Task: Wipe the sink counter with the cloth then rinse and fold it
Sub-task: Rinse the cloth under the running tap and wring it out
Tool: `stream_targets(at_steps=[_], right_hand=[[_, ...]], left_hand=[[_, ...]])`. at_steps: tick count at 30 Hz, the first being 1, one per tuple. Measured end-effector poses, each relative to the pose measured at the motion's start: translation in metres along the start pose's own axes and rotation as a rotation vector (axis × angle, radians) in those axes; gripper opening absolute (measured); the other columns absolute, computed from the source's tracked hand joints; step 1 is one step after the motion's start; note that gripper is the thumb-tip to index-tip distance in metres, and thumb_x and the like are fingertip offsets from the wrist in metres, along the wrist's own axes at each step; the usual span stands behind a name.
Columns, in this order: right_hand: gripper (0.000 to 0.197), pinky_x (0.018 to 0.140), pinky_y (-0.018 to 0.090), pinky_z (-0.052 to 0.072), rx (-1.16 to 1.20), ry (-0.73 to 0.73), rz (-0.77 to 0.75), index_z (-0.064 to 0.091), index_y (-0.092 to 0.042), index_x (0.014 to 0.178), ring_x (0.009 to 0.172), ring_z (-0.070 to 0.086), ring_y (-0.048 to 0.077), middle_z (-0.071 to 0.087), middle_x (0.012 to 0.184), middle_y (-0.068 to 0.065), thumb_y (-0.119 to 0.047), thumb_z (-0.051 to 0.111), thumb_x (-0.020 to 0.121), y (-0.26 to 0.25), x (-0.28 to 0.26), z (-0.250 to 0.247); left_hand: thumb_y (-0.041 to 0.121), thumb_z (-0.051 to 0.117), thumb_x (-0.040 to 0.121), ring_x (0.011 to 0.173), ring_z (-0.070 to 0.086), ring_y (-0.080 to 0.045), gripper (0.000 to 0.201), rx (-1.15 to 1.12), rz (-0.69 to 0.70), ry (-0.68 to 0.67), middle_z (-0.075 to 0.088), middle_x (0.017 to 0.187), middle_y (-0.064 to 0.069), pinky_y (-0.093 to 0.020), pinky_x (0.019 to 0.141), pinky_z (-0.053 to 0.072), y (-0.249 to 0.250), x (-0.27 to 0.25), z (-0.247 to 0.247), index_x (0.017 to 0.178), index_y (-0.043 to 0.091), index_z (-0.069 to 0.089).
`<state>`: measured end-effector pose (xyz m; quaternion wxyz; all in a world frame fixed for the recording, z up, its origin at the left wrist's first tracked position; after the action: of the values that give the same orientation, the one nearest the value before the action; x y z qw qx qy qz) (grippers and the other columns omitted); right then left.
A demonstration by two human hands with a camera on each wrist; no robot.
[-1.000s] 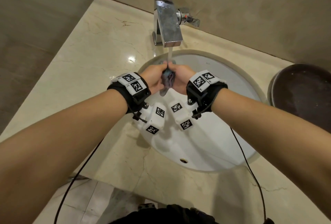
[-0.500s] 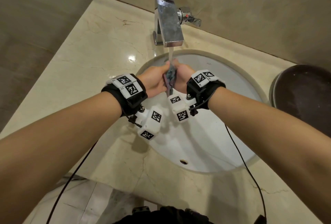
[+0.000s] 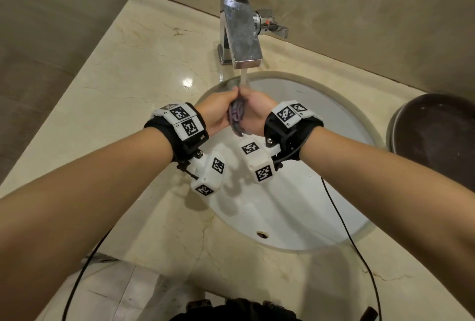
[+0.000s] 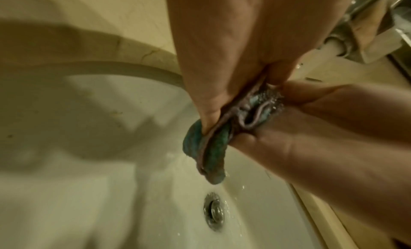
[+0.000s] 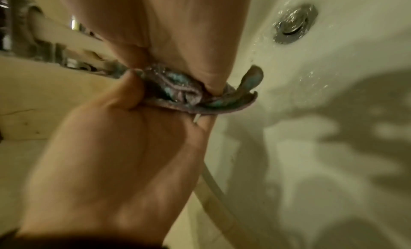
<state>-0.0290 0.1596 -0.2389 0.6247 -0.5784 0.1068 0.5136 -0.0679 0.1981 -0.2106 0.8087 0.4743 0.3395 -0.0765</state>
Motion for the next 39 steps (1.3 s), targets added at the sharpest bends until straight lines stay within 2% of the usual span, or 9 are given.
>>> stream_targets(at_steps=[4, 7, 10, 13, 19, 23, 28, 32, 39], right_hand=[[0.049, 0.11, 0.043, 0.034, 0.013, -0.027, 0.028, 0.033, 0.005, 0.141, 0.137, 0.033, 0.04, 0.033, 0.146, 0.028, -0.024, 0.032, 0.101, 0.001, 0.006, 0.001], [0.047, 0.075, 0.037, 0.05, 0.069, 0.074, 0.061, 0.051, 0.003, 0.119, 0.096, 0.061, 0.034, 0.057, 0.119, 0.027, -0.036, 0.031, 0.101, 0.001, 0.008, -0.013], [0.052, 0.102, 0.043, 0.043, 0.085, 0.074, 0.076, 0.036, 0.001, 0.14, 0.124, 0.049, 0.039, 0.039, 0.145, 0.025, -0.033, 0.032, 0.101, 0.008, 0.008, -0.009], [0.053, 0.116, 0.04, 0.028, 0.042, 0.007, 0.051, 0.036, 0.003, 0.14, 0.137, 0.037, 0.033, 0.038, 0.146, 0.022, -0.033, 0.032, 0.101, 0.01, 0.005, 0.005], [0.058, 0.103, 0.046, 0.042, -0.049, 0.113, 0.1, 0.043, 0.001, 0.134, 0.128, 0.046, 0.041, 0.043, 0.142, 0.026, -0.043, 0.032, 0.099, 0.005, 0.015, -0.024], [0.05, 0.085, 0.045, 0.047, 0.037, 0.043, 0.161, 0.056, 0.001, 0.103, 0.092, 0.058, 0.033, 0.061, 0.101, 0.023, -0.042, 0.031, 0.099, 0.017, 0.015, -0.014], [0.042, 0.083, 0.038, 0.052, 0.064, 0.043, 0.029, 0.042, -0.001, 0.131, 0.099, 0.065, 0.026, 0.044, 0.129, 0.032, -0.028, 0.033, 0.101, -0.001, 0.009, 0.001], [0.048, 0.092, 0.044, 0.046, 0.158, 0.058, 0.086, 0.047, 0.001, 0.126, 0.119, 0.052, 0.035, 0.052, 0.126, 0.026, -0.037, 0.032, 0.1, 0.006, 0.019, -0.023], [0.023, 0.104, 0.043, 0.039, 0.14, 0.015, 0.006, 0.05, 0.003, 0.112, 0.133, 0.04, 0.038, 0.048, 0.13, 0.031, -0.008, 0.035, 0.099, 0.001, 0.014, -0.011]], left_hand=[[0.017, 0.028, 0.102, 0.099, 0.067, -0.019, 0.034, 0.036, 0.003, -0.054, 0.06, 0.115, -0.023, -0.021, 0.08, 0.052, 0.0, -0.001, 0.006, 0.127, 0.0, 0.045], [0.026, 0.026, 0.103, 0.091, 0.065, -0.015, 0.038, 0.089, -0.055, -0.157, 0.062, 0.106, -0.013, -0.024, 0.077, 0.054, -0.009, -0.006, 0.015, 0.121, 0.004, 0.05], [0.027, 0.027, 0.102, 0.107, 0.056, -0.023, 0.038, 0.053, -0.036, -0.125, 0.058, 0.118, -0.014, -0.031, 0.096, 0.045, -0.008, -0.003, 0.007, 0.125, 0.008, 0.051], [0.021, 0.028, 0.103, 0.087, 0.059, -0.016, 0.035, 0.035, 0.003, -0.031, 0.063, 0.099, -0.009, -0.025, 0.081, 0.05, -0.004, 0.002, -0.001, 0.12, 0.004, 0.053], [0.026, 0.03, 0.102, 0.099, 0.057, -0.024, 0.036, 0.209, -0.086, -0.154, 0.06, 0.107, -0.011, -0.026, 0.083, 0.049, -0.02, -0.005, 0.009, 0.119, 0.004, 0.052], [0.027, 0.027, 0.102, 0.088, 0.06, -0.023, 0.037, 0.202, -0.055, -0.125, 0.059, 0.104, -0.017, -0.027, 0.07, 0.054, -0.015, -0.004, 0.005, 0.116, 0.002, 0.05], [0.028, 0.029, 0.102, 0.068, 0.057, -0.015, 0.032, 0.204, -0.028, -0.05, 0.059, 0.084, -0.011, -0.023, 0.058, 0.042, -0.009, 0.002, -0.003, 0.093, 0.014, 0.056], [0.03, 0.033, 0.101, 0.105, 0.059, -0.02, 0.043, 0.247, -0.087, -0.137, 0.06, 0.121, -0.014, -0.021, 0.08, 0.053, -0.015, -0.004, 0.002, 0.13, 0.002, 0.048], [0.019, 0.026, 0.103, 0.081, 0.058, -0.021, 0.035, 0.058, 0.025, -0.033, 0.06, 0.098, -0.006, -0.023, 0.061, 0.051, 0.003, 0.0, 0.003, 0.127, 0.003, 0.046]])
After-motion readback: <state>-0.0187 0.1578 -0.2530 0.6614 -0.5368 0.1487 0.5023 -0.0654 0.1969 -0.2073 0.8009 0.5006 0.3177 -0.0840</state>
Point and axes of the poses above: each hand's wrist, its own x-axis towards the middle knuckle, its own z-axis out of the palm, y = z × x, the point moved 10 cm from there along x, towards the middle knuckle
